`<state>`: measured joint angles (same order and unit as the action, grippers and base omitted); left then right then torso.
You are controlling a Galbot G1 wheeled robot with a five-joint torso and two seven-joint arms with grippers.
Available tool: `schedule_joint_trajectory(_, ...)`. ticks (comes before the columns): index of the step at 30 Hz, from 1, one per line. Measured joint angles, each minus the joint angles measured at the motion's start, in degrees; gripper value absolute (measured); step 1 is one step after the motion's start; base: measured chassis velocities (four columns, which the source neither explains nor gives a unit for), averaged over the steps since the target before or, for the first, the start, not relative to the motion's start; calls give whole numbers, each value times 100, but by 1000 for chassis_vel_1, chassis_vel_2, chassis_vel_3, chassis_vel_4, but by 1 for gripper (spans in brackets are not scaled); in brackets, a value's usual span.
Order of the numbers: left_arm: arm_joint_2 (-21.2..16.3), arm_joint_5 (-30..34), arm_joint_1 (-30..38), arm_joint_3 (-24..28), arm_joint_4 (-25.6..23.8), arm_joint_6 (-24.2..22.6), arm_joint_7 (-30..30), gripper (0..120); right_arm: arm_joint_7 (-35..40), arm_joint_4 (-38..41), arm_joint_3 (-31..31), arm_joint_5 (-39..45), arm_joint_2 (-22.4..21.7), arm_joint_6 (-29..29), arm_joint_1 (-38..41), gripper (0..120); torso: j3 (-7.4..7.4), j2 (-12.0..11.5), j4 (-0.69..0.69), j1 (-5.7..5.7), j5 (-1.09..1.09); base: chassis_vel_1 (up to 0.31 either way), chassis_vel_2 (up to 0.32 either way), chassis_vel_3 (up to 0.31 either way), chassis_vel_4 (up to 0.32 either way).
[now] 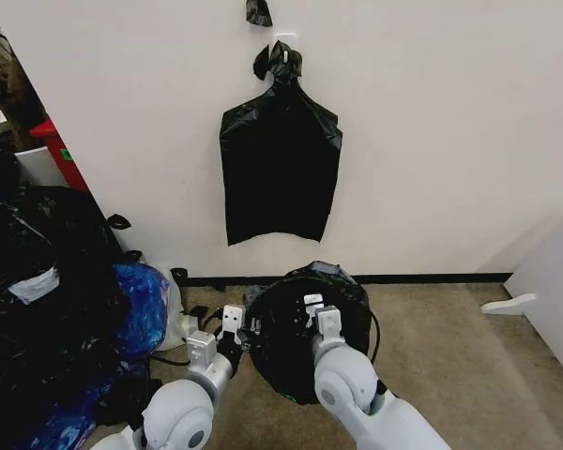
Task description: Place the garbage bag over the trash bin.
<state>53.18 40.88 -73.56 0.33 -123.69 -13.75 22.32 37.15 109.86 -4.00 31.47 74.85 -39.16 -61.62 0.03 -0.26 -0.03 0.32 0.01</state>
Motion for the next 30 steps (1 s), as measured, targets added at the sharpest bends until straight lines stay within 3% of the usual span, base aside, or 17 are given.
schedule_joint_trajectory(30, -43, -452, -424, 1, -425, 144, -355, 0, 46, -722, 459, 75, -72, 110, 111, 0, 0, 0, 1, 0, 1, 0, 0, 0, 0)
